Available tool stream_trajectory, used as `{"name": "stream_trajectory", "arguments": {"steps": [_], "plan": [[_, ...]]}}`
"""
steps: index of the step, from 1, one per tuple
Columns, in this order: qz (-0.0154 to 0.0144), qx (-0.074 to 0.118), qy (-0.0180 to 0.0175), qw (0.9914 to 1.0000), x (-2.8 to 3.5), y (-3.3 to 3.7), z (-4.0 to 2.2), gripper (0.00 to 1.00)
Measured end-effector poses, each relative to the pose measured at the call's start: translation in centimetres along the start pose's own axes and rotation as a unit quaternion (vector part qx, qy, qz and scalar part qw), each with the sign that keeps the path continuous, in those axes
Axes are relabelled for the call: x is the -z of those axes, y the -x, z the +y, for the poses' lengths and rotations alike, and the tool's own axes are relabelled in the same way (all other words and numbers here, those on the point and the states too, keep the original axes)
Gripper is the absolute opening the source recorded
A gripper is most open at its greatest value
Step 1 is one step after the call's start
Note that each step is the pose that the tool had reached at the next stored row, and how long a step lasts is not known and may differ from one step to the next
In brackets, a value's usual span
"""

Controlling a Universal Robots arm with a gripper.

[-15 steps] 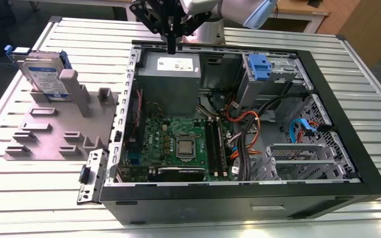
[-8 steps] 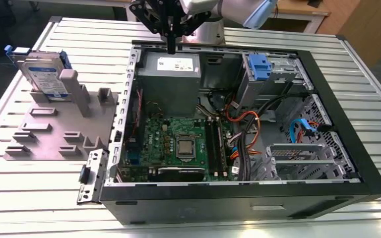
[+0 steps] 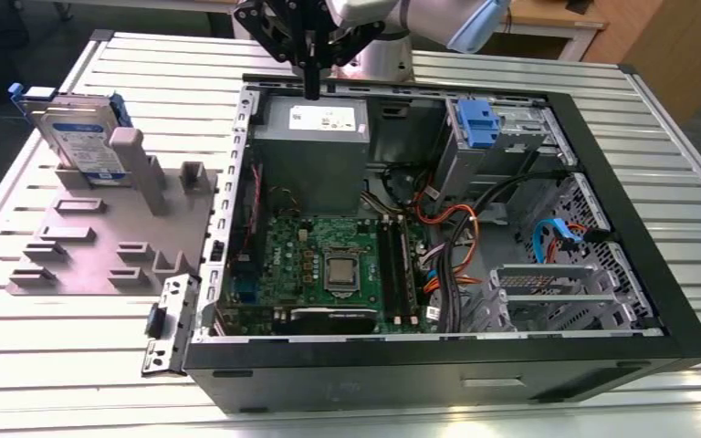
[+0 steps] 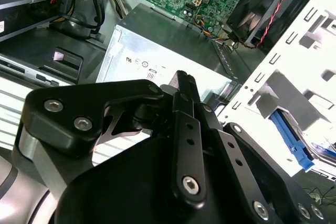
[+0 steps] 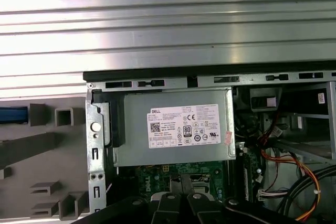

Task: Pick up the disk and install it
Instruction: 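Reach for the disk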

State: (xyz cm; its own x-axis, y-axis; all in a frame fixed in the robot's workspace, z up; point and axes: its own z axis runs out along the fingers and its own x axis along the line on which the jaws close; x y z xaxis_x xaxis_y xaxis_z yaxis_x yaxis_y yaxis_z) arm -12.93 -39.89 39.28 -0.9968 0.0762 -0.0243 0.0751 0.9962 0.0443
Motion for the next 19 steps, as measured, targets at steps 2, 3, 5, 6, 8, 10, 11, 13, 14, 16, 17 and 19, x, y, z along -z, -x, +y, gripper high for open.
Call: {"name": "stream_trajectory", "arguments": {"steps": [2, 3, 5, 6, 8, 10, 11, 13, 14, 16, 17, 19], "plan": [[0.0002, 0.000, 0.0000, 1.00000, -0.01, -0.05, -0.01, 0.11], [0.0003, 0.000, 0.0000, 1.00000, -0.01, -0.07, -0.01, 0.11], [0.0005, 0.000, 0.0000, 1.00000, -0.02, -0.10, -0.01, 0.11], [0.0006, 0.000, -0.0001, 1.00000, -0.02, -0.12, -0.01, 0.11], [0.0007, 0.000, -0.0001, 1.00000, -0.03, -0.15, -0.02, 0.11], [0.0008, 0.000, -0.0001, 1.00000, -0.05, -0.19, -0.02, 0.11], [0.0008, 0.000, -0.0001, 1.00000, -0.06, -0.20, -0.02, 0.11], [0.0009, 0.000, -0.0001, 1.00000, -0.08, -0.26, -0.03, 0.11], [0.0009, 0.000, 0.0000, 1.00000, -0.09, -0.30, -0.03, 0.11], [0.0010, 0.000, -0.0001, 1.00000, -0.09, -0.35, -0.03, 0.11], [0.0010, 0.000, -0.0001, 1.00000, -0.09, -0.35, -0.03, 0.11], [0.0010, 0.000, -0.0001, 1.00000, -0.09, -0.36, -0.03, 0.11]]}}
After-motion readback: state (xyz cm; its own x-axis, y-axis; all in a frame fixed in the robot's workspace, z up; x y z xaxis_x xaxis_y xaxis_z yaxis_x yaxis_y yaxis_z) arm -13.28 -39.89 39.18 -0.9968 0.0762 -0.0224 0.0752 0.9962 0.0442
